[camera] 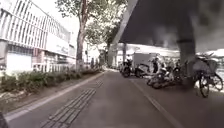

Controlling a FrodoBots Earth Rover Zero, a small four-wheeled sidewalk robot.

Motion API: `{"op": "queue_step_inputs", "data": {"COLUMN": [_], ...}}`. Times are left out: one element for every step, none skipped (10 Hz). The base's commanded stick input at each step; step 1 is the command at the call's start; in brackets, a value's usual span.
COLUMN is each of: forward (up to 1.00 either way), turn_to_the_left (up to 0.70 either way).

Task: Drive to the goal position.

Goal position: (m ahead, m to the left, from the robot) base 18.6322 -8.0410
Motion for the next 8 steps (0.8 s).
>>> {"op": "queue_step_inputs", "data": {"forward": [0.7, 0.7, 0.7, 0.7, 0.7, 0.7, 0.7, 0.7], "turn_to_the_left": [0.0, 0.0, 0.0, 0.0, 0.0, 0.0, 0.0, 0.0]}}
